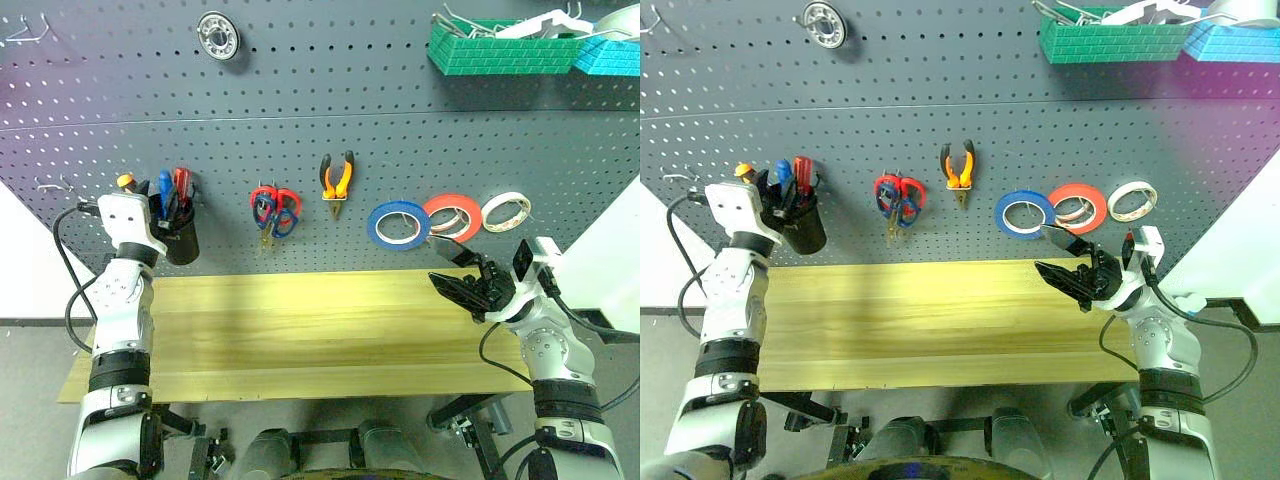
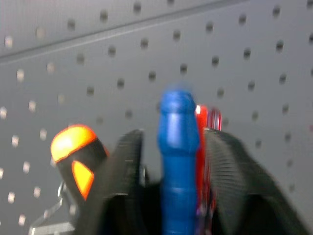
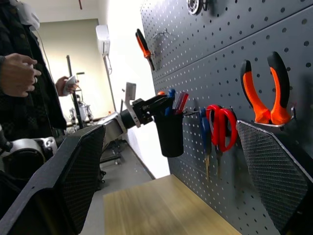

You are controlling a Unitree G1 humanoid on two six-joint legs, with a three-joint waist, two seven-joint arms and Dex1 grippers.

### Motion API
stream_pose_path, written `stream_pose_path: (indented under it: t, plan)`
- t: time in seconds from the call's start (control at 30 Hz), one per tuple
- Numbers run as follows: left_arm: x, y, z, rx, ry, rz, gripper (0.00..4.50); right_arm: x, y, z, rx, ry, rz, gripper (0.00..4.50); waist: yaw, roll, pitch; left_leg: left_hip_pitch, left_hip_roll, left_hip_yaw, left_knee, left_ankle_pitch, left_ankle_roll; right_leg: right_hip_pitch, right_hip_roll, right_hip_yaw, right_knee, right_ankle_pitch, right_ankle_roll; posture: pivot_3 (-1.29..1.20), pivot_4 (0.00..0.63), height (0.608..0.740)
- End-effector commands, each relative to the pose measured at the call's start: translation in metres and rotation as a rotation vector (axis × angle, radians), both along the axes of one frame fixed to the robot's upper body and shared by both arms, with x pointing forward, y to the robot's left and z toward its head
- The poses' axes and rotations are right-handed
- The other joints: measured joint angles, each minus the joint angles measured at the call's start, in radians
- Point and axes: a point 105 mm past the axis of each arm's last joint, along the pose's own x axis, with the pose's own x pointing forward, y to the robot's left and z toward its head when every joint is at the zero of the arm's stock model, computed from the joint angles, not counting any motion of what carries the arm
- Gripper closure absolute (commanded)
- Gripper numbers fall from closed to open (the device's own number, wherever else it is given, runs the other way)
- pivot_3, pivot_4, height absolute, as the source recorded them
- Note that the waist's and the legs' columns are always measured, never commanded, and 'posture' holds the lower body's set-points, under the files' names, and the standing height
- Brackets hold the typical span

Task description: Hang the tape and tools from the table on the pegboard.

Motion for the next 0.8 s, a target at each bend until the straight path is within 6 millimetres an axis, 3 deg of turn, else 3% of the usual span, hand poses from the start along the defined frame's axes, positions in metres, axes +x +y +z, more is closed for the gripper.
stream_pose_path:
  t: [0.03, 0.1, 0.13, 0.37, 0.57, 0.8]
  plan:
    - [-0.003, 0.001, 0.024, 0.010, -0.085, 0.004, 0.87, 0.002, -0.001, 0.010, -0.005, -0.046, 0.001, 0.00, 0.000, 0.000, 0.000, 0.000, 0.000, 0.000, 0.000, 0.000, 0.000, 0.000, 0.000, 0.000, 0.000, 0.000, 0.000, -0.09, 0.000, 0.730]
    - [-0.004, 0.001, 0.026, 0.003, -0.093, 0.000, 0.20, 0.002, -0.002, 0.009, -0.005, -0.046, 0.001, 0.00, -0.001, 0.000, 0.000, 0.000, 0.000, 0.000, 0.000, 0.000, 0.000, 0.000, 0.000, 0.000, 0.000, 0.000, 0.000, -0.09, 0.000, 0.730]
    - [-0.004, 0.000, 0.028, 0.002, -0.101, -0.003, 0.08, 0.001, -0.002, 0.009, -0.004, -0.046, 0.002, 0.00, -0.002, 0.000, 0.000, 0.000, 0.000, 0.000, 0.000, 0.000, 0.000, 0.000, 0.000, 0.000, 0.000, 0.000, 0.000, -0.09, 0.000, 0.730]
    - [-0.009, -0.008, 0.048, 0.014, -0.160, -0.026, 0.08, 0.000, -0.003, 0.009, 0.003, -0.041, 0.003, 0.00, 0.000, 0.000, 0.000, 0.000, 0.000, 0.000, 0.000, 0.000, 0.000, 0.000, 0.000, 0.000, 0.000, 0.000, 0.000, -0.09, 0.000, 0.730]
    - [-0.017, -0.028, 0.068, 0.034, -0.214, -0.091, 0.08, 0.000, -0.004, 0.008, 0.012, -0.038, -0.003, 0.00, 0.000, 0.000, 0.000, 0.000, 0.000, 0.000, 0.000, 0.000, 0.000, 0.000, 0.000, 0.000, 0.000, 0.000, 0.000, -0.09, 0.000, 0.730]
    - [-0.025, -0.056, 0.066, 0.052, -0.185, -0.163, 0.08, -0.004, -0.004, 0.002, 0.026, -0.026, -0.059, 0.00, 0.001, 0.000, 0.000, 0.000, 0.000, 0.000, 0.000, 0.000, 0.000, 0.000, 0.000, 0.000, 0.000, 0.000, 0.000, -0.08, 0.000, 0.730]
